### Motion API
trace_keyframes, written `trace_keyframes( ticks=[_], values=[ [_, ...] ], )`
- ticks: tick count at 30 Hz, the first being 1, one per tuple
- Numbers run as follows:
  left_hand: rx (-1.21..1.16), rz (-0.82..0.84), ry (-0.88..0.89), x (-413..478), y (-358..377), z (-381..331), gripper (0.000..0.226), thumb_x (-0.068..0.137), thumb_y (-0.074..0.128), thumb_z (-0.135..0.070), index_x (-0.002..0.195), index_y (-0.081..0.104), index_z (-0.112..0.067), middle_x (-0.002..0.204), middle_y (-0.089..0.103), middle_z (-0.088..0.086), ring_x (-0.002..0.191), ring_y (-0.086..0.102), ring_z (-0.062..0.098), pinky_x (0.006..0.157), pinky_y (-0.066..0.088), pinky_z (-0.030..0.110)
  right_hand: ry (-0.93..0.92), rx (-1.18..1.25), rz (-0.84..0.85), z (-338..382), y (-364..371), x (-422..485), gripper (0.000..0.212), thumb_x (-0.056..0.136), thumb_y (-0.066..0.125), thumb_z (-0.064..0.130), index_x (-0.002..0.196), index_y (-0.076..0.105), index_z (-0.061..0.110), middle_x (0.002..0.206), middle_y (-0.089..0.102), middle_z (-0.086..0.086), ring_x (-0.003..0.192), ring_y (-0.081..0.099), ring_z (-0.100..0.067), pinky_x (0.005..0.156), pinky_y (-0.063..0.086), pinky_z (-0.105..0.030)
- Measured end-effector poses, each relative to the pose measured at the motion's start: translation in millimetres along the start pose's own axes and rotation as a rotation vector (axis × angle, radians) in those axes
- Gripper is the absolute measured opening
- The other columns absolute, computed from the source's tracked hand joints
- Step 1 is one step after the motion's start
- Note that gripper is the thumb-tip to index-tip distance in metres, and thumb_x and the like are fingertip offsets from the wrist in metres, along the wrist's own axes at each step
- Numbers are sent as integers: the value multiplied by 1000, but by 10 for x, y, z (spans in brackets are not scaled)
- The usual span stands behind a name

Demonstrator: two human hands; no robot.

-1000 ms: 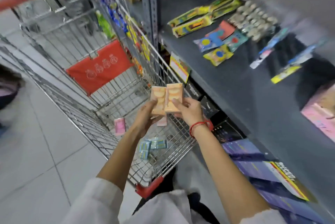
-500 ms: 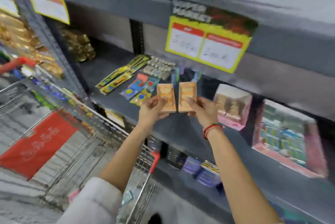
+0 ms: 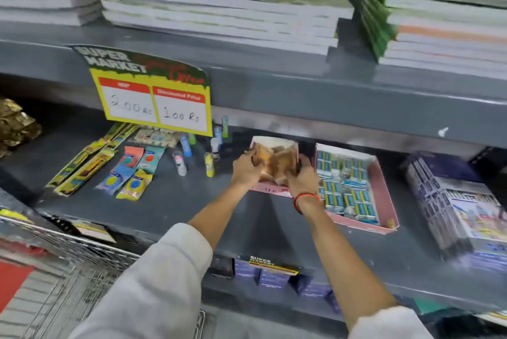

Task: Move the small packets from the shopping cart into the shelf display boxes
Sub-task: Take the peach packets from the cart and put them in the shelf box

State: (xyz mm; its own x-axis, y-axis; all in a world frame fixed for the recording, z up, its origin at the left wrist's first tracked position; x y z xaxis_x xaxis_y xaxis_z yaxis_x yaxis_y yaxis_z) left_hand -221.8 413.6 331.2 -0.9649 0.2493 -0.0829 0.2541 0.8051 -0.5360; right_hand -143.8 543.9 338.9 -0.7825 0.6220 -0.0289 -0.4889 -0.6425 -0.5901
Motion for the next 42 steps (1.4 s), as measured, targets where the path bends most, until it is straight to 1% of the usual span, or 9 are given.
trace_keyframes(
  ticks=[4, 6, 8, 10, 13, 18, 25, 36, 42],
  values=[
    [254, 98, 82, 57, 120, -38, 38, 89, 55, -17, 124, 56, -2, 111, 67, 26, 106, 61, 40, 90, 47, 38, -44, -127, 29, 1, 99, 65, 43, 90, 47, 2, 132, 48, 8, 121, 54, -26, 105, 56, -39, 86, 50, -31],
    [387, 149, 115, 40, 162, -59, 37, 87, 56, -20, 117, 58, 1, 118, 63, 25, 102, 62, 40, 85, 52, 41, -55, -71, 74, -12, 163, 63, 38, 94, 43, 7, 132, 45, 3, 116, 57, -20, 94, 61, -32, 71, 53, -17],
    [546, 137, 206, 21, 166, -117, 46, 86, 58, -23, 126, 52, -1, 140, 45, 19, 108, 59, 38, 87, 52, 43, -89, -111, 40, -29, 169, 70, 36, 97, 37, 27, 128, 48, 11, 98, 65, -6, 77, 61, -20, 68, 52, -24],
    [790, 78, 338, 9, 148, -188, 48, 85, 59, -25, 127, 52, -4, 147, 37, 10, 119, 51, 32, 95, 48, 43, -82, -146, 75, -68, 207, 80, 38, 98, 29, 37, 122, 51, 18, 97, 66, -5, 83, 62, -26, 79, 51, -32],
    [979, 100, 471, 25, 169, -185, 44, 84, 60, -21, 126, 54, -9, 136, 51, 4, 122, 50, 25, 95, 48, 39, -92, -301, 139, -63, 257, 40, 33, 96, 34, 14, 125, 46, 8, 119, 60, -22, 105, 60, -38, 90, 49, -41],
    [993, 92, 556, 32, 158, -194, 41, 89, 54, -21, 129, 52, -13, 139, 49, 2, 124, 49, 23, 96, 48, 40, -169, -496, 114, -48, 290, 52, 37, 91, 51, 7, 127, 44, 7, 123, 58, -20, 113, 57, -36, 92, 51, -43],
    [997, 61, 662, -18, 168, -211, 39, 88, 49, -18, 126, 53, -14, 138, 50, 4, 128, 45, 23, 101, 41, 39, -181, -346, 104, -77, 347, 39, 39, 95, 45, 11, 133, 41, 6, 134, 49, -21, 120, 52, -37, 98, 50, -45],
    [878, 73, 545, -23, 194, -114, 30, 89, 54, -16, 119, 57, -11, 126, 54, 5, 118, 52, 23, 87, 51, 38, -312, -625, 135, -50, 286, 96, 46, 90, 48, 0, 134, 38, 5, 132, 50, -23, 122, 46, -37, 95, 48, -44],
    [732, 0, 552, -272, -106, 3, 35, 93, 49, -26, 121, 58, -8, 130, 55, 6, 118, 53, 23, 95, 48, 38, -395, -634, 1, 120, 209, -90, 54, 84, 52, -1, 137, 38, 4, 136, 48, -24, 127, 41, -38, 102, 41, -45]
  ],
)
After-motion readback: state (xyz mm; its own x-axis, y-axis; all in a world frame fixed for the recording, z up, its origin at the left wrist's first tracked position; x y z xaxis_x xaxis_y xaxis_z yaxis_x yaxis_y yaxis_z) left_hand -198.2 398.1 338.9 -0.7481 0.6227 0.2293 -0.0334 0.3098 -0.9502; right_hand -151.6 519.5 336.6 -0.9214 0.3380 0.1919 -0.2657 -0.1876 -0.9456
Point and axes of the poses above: each hand's wrist, its own x-axis towards the middle knuckle, its own y-axis out of the palm, z = x × y, the point moved 6 cm from there along x, towards the middle knuckle
